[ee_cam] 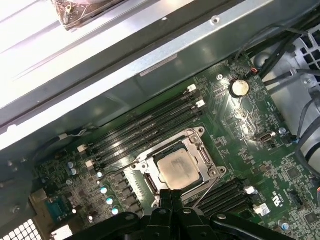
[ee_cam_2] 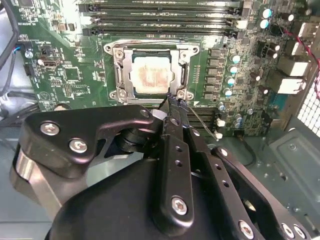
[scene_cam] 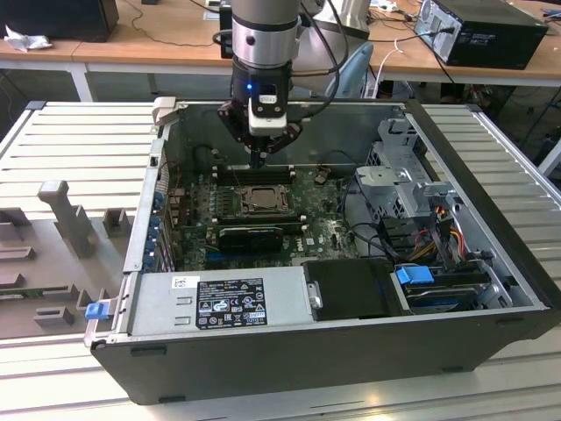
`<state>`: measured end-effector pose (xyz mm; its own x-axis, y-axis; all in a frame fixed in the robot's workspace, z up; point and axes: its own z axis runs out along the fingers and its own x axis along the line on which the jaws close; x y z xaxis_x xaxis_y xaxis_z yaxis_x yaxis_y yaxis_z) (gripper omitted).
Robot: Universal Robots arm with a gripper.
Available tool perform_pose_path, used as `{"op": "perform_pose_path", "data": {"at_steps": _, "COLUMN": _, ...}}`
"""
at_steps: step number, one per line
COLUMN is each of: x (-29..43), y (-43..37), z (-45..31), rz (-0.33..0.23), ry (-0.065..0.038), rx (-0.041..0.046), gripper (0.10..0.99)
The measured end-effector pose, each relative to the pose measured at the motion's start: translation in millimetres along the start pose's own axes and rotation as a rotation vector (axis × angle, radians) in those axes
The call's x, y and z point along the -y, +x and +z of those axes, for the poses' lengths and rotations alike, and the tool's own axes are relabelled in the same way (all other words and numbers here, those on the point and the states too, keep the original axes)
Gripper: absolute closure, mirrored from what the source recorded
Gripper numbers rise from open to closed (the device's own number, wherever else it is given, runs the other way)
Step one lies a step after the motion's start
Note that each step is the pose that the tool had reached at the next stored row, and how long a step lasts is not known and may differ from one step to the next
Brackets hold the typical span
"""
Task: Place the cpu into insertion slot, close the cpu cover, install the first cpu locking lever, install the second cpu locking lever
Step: 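Install the first cpu locking lever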
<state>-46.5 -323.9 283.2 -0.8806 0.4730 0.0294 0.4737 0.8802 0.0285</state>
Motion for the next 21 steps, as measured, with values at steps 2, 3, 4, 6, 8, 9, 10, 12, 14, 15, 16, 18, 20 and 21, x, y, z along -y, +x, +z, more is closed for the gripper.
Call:
{"op": "perform_pose_path", "data": {"at_steps": 2, "x": 0.0, "y": 0.0, "z": 0.0, "rz": -0.026, "ry": 0.001, "rx": -0.0007, "gripper": 0.980}}
{"op": "perform_pose_path", "data": {"at_steps": 3, "x": 0.0, "y": 0.0, "z": 0.0, "rz": -0.035, "ry": 0.001, "rx": -0.0010, "gripper": 0.980}}
{"op": "perform_pose_path", "data": {"at_steps": 4, "x": 0.0, "y": 0.0, "z": 0.0, "rz": -0.043, "ry": 0.001, "rx": -0.0012, "gripper": 0.980}}
{"op": "perform_pose_path", "data": {"at_steps": 6, "x": 0.0, "y": 0.0, "z": 0.0, "rz": -0.072, "ry": 0.002, "rx": -0.0020, "gripper": 0.980}}
{"op": "perform_pose_path", "data": {"at_steps": 8, "x": 0.0, "y": 0.0, "z": 0.0, "rz": -0.107, "ry": 0.003, "rx": -0.0030, "gripper": 0.980}}
{"op": "perform_pose_path", "data": {"at_steps": 9, "x": 0.0, "y": 0.0, "z": 0.0, "rz": -0.116, "ry": 0.003, "rx": -0.0033, "gripper": 0.980}}
{"op": "perform_pose_path", "data": {"at_steps": 10, "x": 0.0, "y": 0.0, "z": 0.0, "rz": -0.124, "ry": 0.004, "rx": -0.0035, "gripper": 0.980}}
{"op": "perform_pose_path", "data": {"at_steps": 12, "x": 0.0, "y": 0.0, "z": 0.0, "rz": -0.151, "ry": 0.004, "rx": -0.0043, "gripper": 0.980}}
{"op": "perform_pose_path", "data": {"at_steps": 14, "x": 0.0, "y": 0.0, "z": 0.0, "rz": -0.173, "ry": 0.005, "rx": -0.0049, "gripper": 0.980}}
{"op": "perform_pose_path", "data": {"at_steps": 15, "x": 0.0, "y": 0.0, "z": 0.0, "rz": -0.180, "ry": 0.005, "rx": -0.0051, "gripper": 0.980}}
{"op": "perform_pose_path", "data": {"at_steps": 16, "x": 0.1, "y": 0.1, "z": 0.0, "rz": -0.194, "ry": 0.006, "rx": -0.0055, "gripper": 0.980}}
{"op": "perform_pose_path", "data": {"at_steps": 18, "x": 0.4, "y": 0.8, "z": 0.0, "rz": -0.210, "ry": 0.006, "rx": -0.0060, "gripper": 0.980}}
{"op": "perform_pose_path", "data": {"at_steps": 20, "x": 0.5, "y": 0.9, "z": 0.3, "rz": -0.259, "ry": 0.007, "rx": -0.0074, "gripper": 0.980}}
{"op": "perform_pose_path", "data": {"at_steps": 21, "x": 0.5, "y": 1.0, "z": 0.5, "rz": -0.301, "ry": 0.009, "rx": -0.0086, "gripper": 0.980}}
